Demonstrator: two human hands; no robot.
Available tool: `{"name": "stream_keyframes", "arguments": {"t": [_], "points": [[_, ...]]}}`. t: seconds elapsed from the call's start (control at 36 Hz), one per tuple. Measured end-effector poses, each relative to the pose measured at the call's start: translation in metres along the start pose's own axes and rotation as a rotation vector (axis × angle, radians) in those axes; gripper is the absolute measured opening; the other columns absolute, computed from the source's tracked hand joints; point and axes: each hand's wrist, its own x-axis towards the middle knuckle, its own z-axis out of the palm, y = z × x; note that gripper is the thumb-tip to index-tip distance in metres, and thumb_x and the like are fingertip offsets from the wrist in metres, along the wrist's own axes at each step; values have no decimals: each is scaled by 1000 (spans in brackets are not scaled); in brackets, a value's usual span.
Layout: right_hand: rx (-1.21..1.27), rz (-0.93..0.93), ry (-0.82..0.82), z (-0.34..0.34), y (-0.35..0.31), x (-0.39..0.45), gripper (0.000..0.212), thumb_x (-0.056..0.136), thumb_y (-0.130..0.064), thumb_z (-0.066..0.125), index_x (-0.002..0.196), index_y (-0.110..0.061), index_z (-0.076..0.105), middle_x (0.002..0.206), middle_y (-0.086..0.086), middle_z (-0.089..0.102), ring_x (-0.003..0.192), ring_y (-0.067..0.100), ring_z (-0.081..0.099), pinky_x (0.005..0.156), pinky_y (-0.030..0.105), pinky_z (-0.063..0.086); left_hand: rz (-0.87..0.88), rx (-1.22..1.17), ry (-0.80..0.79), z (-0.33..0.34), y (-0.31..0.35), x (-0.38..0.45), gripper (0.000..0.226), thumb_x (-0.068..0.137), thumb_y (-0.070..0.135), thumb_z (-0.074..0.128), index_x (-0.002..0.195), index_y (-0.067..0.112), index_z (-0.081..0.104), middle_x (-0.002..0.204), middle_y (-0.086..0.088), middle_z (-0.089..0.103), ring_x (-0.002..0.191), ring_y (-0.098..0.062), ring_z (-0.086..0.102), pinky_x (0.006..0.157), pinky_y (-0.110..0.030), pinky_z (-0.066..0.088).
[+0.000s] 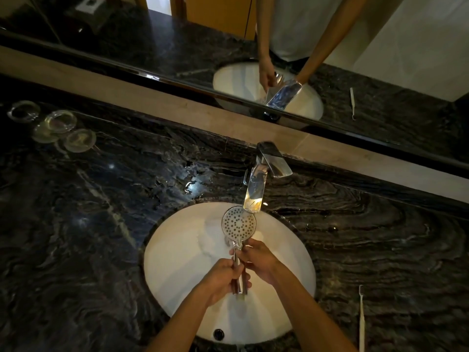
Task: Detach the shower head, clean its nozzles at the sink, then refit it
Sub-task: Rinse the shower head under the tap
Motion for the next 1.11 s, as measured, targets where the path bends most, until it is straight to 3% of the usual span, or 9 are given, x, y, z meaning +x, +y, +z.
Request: {"name": "stream_keyframes", "arguments": {"t": [0.19, 0.36, 0.47, 0.58, 0.86, 1.11], "points": [[-21, 24, -5, -1, 5, -2, 32, 94, 4, 56, 125, -4, 62, 111, 19, 72, 98, 29, 65, 97, 46, 50, -9, 21, -18, 0, -5, -4, 21, 102, 9, 48, 104, -7, 61, 87, -20, 72, 83, -35, 72, 87, -52, 56], [-69, 27, 2, 1, 5, -7, 37, 89, 4, 58, 124, -6, 62, 106, 18, 72, 93, 25, 64, 86, 39, 49, -18, 31, -13, 4, -4, -7, 23, 103, 10, 47, 107, -8, 59, 84, -20, 73, 82, -36, 73, 87, -53, 57], [-87, 27, 18, 1, 5, -6, 39, 87, 5, 61, 124, -8, 62, 117, 24, 70, 96, 27, 64, 94, 45, 52, -27, 39, -8, 8, -3, -9, 23, 103, 12, 47, 106, -8, 59, 83, -19, 72, 80, -35, 72, 89, -54, 55], [-77, 33, 43, -3, 7, -6, 38, 89, 5, 59, 124, -10, 62, 111, 18, 73, 98, 26, 66, 97, 45, 52, -28, 56, 4, 13, 0, -11, 22, 103, 11, 47, 104, -7, 59, 83, -20, 71, 79, -35, 72, 92, -56, 54], [-53, 22, 30, -10, 4, -8, 35, 92, 5, 53, 124, -9, 61, 103, 10, 75, 100, 24, 66, 94, 43, 52, -12, 132, 36, 19, 2, -14, 18, 101, 10, 51, 110, -3, 60, 90, -18, 70, 80, -31, 73, 87, -49, 57], [-39, -17, -16, -6, -4, -9, 40, 95, 5, 48, 129, -15, 58, 113, 13, 72, 106, 24, 66, 91, 40, 54, 43, 193, 46, 15, 9, -17, 22, 100, 8, 52, 117, -5, 59, 95, -20, 68, 85, -33, 72, 92, -53, 54]]}}
